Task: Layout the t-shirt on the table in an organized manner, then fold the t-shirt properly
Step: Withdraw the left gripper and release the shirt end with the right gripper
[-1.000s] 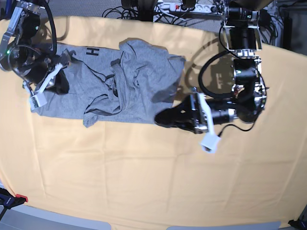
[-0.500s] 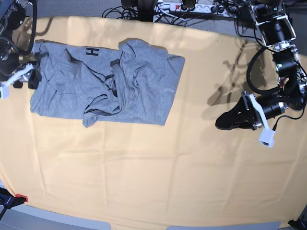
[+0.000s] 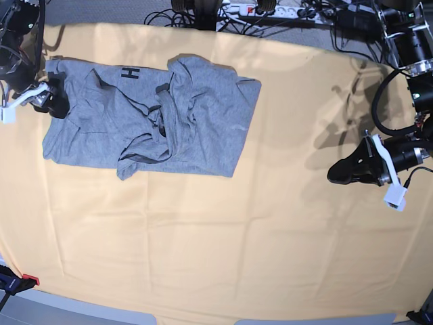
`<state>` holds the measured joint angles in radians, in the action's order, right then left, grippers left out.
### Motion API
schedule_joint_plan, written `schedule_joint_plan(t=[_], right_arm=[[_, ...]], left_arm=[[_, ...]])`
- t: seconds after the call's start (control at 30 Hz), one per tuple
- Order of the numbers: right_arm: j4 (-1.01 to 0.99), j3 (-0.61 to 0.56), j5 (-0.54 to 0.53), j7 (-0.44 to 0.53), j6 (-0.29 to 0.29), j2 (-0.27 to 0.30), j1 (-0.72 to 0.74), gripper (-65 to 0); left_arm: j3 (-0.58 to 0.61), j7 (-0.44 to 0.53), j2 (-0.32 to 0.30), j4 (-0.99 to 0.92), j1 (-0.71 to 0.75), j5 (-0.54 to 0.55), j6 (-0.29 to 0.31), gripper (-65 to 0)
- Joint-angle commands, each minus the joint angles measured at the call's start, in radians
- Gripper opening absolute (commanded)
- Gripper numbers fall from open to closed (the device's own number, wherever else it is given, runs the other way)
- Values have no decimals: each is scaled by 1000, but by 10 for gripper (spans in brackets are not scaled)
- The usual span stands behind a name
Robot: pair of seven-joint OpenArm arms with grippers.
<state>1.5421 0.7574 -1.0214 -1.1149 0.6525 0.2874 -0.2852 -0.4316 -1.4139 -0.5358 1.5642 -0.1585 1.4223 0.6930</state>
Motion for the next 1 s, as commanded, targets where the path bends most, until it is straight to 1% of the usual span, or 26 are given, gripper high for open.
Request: schedule_joint_plan(t=[0.0,0.13,0.23,0.43,0.47,0.5,0.53,0.57,0.67,0.8,0.97], right_arm=[[-5,3,-14,-23,6,14,0,-230],[-23,1,-121,-76,45,5,0,-230],[-23,-2,-192,-128,46,-11,0,-230],[-23,-66,-203,-135,46,-24,0,-238],[-23,-84,-202,-135,46,-24,0,-256],[-23,-101,-202,-135,46,-24,1,-288],[-23,-116,-201,-135,46,-24,3,-335],[-23,-127,-201,-135,46,-24,6,-398],[-23,-128,-171,-136,46,-24,40,-650],[11,-90,-107,-137,46,-18,97,-650],[155,-30,12,-136,46,-18,106,-650]], left_arm=[[-5,18,-19,16,-16,32,5,-650],[-5,18,-18,16,-16,35,5,-650],[-5,18,-18,16,-16,35,5,-650],[-5,18,-18,16,-16,36,5,-650],[-5,18,-18,16,-16,36,5,-650],[-5,18,-18,16,-16,36,5,-650],[-5,18,-18,16,-16,35,5,-650],[-5,18,-18,16,-16,35,5,-650],[-5,18,-18,16,-16,35,5,-650],[-5,18,-18,16,-16,35,5,-650],[-5,18,-18,16,-17,35,5,-650]])
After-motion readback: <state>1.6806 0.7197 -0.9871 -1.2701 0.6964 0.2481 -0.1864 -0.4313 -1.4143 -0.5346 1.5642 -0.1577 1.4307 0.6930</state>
